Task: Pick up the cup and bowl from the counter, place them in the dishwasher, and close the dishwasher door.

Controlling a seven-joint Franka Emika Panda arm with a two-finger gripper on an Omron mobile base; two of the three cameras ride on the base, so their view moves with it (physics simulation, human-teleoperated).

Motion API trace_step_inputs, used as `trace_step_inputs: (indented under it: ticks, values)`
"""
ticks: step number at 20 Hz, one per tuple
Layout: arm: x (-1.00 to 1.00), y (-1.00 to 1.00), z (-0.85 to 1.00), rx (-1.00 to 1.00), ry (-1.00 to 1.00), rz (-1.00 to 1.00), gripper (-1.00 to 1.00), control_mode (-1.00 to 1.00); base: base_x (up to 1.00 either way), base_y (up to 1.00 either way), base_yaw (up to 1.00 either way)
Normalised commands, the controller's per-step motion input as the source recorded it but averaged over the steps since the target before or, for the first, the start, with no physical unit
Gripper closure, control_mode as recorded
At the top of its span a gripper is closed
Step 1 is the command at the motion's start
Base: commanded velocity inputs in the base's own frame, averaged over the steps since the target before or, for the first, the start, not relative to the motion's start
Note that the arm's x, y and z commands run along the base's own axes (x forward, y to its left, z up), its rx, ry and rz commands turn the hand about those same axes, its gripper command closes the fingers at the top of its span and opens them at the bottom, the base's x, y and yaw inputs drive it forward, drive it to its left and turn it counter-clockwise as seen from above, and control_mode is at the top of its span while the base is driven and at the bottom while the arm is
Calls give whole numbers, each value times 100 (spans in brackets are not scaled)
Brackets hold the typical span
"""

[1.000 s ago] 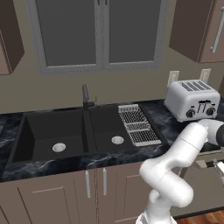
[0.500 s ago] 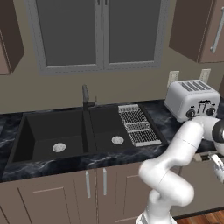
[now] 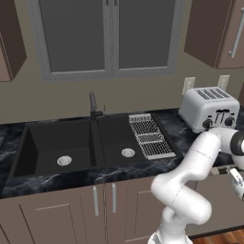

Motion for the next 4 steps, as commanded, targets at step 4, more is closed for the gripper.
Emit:
trace_step_inputs:
  ticks: [4]
  values:
    - [61, -11, -37, 0, -1, 0, -100, -100, 0, 0, 0]
